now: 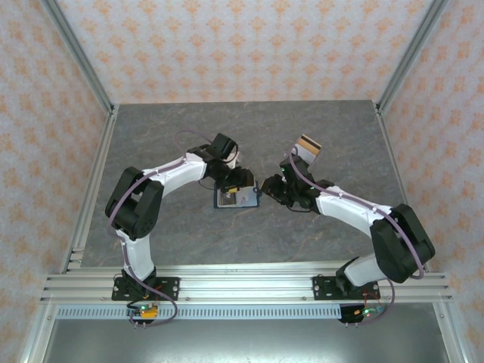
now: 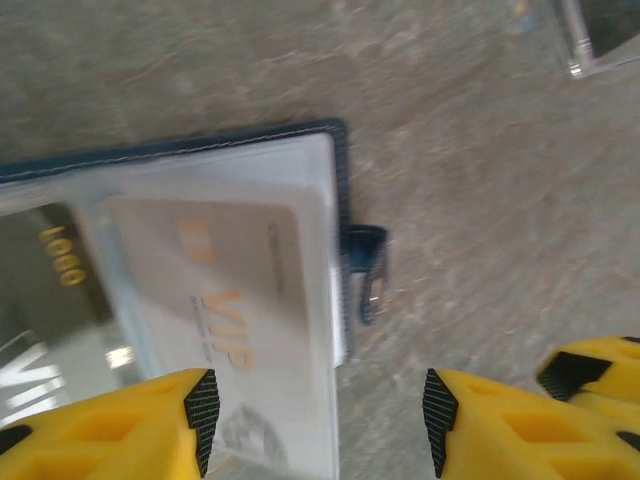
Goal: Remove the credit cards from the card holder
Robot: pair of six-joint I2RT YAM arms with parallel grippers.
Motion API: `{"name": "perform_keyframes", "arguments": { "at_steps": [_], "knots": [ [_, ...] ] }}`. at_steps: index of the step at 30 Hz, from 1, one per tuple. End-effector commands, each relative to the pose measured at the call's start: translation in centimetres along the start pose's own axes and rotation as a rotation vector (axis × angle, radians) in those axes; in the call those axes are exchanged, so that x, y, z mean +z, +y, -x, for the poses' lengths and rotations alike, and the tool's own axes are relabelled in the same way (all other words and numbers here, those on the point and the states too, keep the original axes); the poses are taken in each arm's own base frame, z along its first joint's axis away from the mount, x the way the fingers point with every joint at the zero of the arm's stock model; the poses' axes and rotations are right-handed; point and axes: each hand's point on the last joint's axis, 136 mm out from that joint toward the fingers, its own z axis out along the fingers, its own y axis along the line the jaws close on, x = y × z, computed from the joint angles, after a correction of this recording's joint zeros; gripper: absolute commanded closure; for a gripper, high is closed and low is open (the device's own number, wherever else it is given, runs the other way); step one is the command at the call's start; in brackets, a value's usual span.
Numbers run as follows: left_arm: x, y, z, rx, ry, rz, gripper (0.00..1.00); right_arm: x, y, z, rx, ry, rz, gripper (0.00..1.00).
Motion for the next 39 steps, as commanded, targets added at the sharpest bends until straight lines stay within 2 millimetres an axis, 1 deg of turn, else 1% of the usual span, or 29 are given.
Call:
{"name": "perform_keyframes", "arguments": {
  "at_steps": [1,4,6,8,10,14,17,20,22,26,33,36,39],
  "knots": [
    [0.2,-1.8,0.2,-0.015,-0.001,-0.091,0.38,-0.7,-0.6,0.4,-0.035,-0.037,-0.041,0.68],
    [0.2,-0.2,0.7,-0.054,-0.027,-0.018,0.38,-0.5,-0.2,0.4,-0.053,-0.031,-0.035,0.69],
    [-0.2,1.0,1.3,-0.091,-0.063,0.01,0.39,-0.3,0.2,0.2,-0.081,-0.018,-0.043,0.71],
    [-1.0,2.3,1.7,-0.115,-0.101,0.053,0.42,0.0,0.6,0.0,-0.119,-0.011,-0.07,0.74],
    [-1.5,3.2,1.9,-0.129,-0.121,0.075,0.46,0.5,0.9,-0.4,-0.147,-0.003,-0.094,0.76],
    [-1.8,4.7,1.6,-0.158,-0.129,0.108,0.55,2.2,1.7,-1.3,-0.181,0.031,-0.124,0.82],
    [-1.2,5.0,1.2,-0.171,-0.119,0.096,0.6,3.5,2.0,-1.8,-0.193,0.057,-0.146,0.85],
    [-0.7,5.0,1.0,-0.185,-0.108,0.076,0.65,4.7,1.5,-1.9,-0.182,0.072,-0.179,0.86],
    [-0.5,4.9,1.1,-0.19,-0.104,0.062,0.66,5.4,1.1,-1.9,-0.173,0.078,-0.202,0.86],
    [-0.1,4.9,1.0,-0.192,-0.093,0.054,0.67,6.5,0.4,-1.9,-0.165,0.093,-0.244,0.86],
    [0.7,5.7,0.6,-0.213,-0.078,0.067,0.66,7.7,-0.9,-2.4,-0.138,0.115,-0.296,0.86],
    [1.0,6.1,0.4,-0.215,-0.071,0.074,0.66,8.2,-1.1,-2.6,-0.133,0.129,-0.3,0.86],
    [1.2,6.5,0.2,-0.217,-0.065,0.082,0.65,8.6,-1.2,-3.0,-0.125,0.15,-0.289,0.89]
  ]
}}
